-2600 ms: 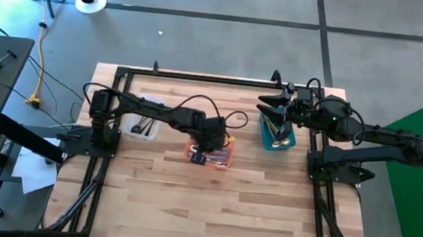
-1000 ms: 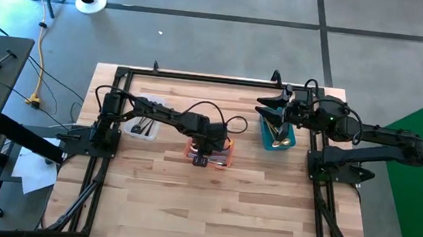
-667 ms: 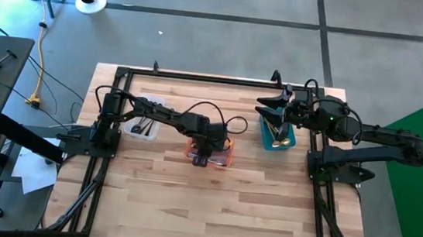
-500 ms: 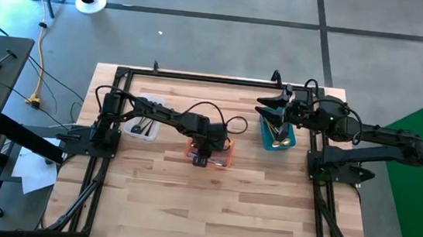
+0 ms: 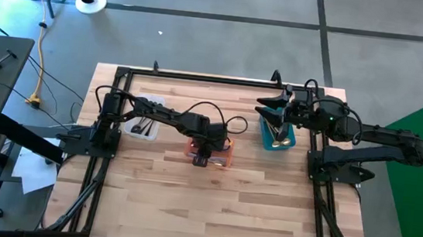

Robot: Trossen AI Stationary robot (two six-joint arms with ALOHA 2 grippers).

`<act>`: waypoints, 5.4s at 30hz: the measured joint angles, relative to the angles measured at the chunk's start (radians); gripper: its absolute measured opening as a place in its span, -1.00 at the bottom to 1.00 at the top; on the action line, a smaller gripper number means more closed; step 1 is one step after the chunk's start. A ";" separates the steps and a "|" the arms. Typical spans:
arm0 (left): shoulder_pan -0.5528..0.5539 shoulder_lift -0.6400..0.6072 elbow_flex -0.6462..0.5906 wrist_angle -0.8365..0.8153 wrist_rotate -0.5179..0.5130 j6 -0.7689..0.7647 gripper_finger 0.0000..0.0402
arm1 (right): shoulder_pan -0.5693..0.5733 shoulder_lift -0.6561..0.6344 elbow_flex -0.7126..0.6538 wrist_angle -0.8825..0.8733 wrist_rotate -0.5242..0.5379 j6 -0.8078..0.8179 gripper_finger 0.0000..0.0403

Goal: Sort silverware by color (type)
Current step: Put the violet spoon into the orange bin, then return to Home Position

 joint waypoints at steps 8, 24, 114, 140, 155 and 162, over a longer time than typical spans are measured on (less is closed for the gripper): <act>0.002 0.000 0.103 -0.134 -0.002 0.046 -0.40 | 0.000 0.000 0.000 -0.012 0.000 0.002 -0.34; 0.069 -0.079 0.335 -0.408 -0.001 0.037 -0.40 | 0.000 0.000 0.000 -0.012 0.000 0.002 -0.34; 0.119 -1.147 -0.624 0.844 0.049 -0.218 -0.40 | 0.004 0.370 0.314 -0.130 -0.080 -0.183 -0.34; 0.118 -1.147 -0.623 0.843 0.048 -0.208 -0.40 | 0.002 0.370 0.314 -0.139 -0.098 -0.181 -0.96; 0.118 -1.147 -0.623 0.843 0.048 -0.208 -0.40 | 0.002 0.369 0.314 -0.153 -0.102 -0.185 -1.00; 0.119 -1.147 -0.623 0.843 0.049 -0.208 -0.40 | 0.002 0.369 0.314 -0.153 -0.098 -0.189 -1.00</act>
